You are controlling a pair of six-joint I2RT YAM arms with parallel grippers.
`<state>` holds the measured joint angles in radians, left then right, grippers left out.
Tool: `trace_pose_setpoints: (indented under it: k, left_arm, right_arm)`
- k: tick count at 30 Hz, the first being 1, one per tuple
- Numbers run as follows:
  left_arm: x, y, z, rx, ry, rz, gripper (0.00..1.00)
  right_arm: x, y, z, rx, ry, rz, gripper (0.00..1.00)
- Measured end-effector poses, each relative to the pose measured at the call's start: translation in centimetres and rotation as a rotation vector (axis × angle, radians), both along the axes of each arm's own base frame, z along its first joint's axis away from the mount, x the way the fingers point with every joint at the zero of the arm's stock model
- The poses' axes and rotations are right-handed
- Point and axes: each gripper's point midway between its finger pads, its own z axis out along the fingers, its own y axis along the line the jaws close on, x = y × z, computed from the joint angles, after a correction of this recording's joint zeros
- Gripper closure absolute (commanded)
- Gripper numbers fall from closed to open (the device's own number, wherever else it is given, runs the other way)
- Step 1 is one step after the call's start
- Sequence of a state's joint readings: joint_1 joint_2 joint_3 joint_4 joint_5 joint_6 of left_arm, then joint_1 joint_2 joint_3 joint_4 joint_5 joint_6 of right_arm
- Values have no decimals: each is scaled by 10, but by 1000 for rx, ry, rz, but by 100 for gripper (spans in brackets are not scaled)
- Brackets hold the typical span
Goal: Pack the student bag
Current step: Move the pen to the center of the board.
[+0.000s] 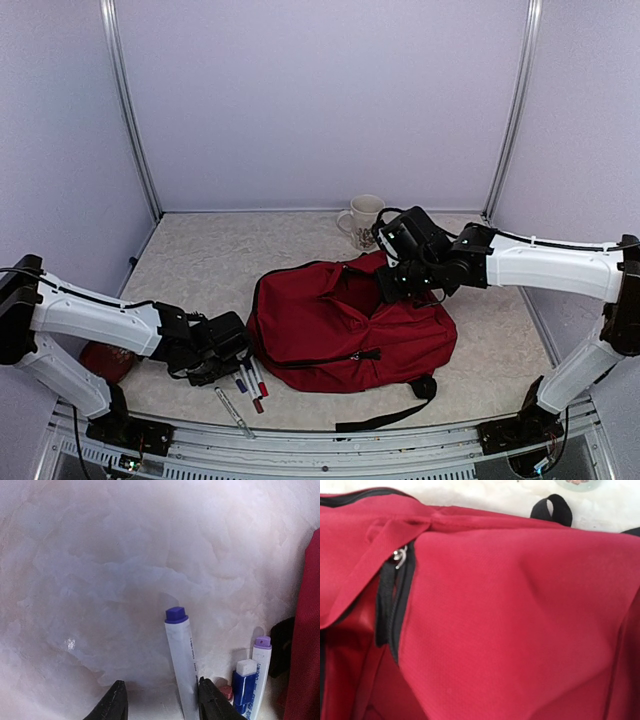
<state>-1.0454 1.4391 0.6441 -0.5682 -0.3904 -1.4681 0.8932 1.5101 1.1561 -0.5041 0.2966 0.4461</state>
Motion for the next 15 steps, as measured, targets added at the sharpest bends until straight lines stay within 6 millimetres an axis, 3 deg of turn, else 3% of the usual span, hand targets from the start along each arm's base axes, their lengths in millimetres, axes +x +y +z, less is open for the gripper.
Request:
trace_pose_setpoints:
  k: [4, 11, 15]
  left_arm:
    - [2, 4, -1, 27, 18, -29, 65]
    - [25, 33, -2, 62, 23, 5, 86]
    - [33, 39, -2, 62, 20, -6, 90]
  right_arm:
    - [-2, -2, -2, -1, 1, 0, 100]
    - [-2, -3, 1, 1, -6, -4, 100]
    - [-1, -5, 4, 2, -17, -10, 100]
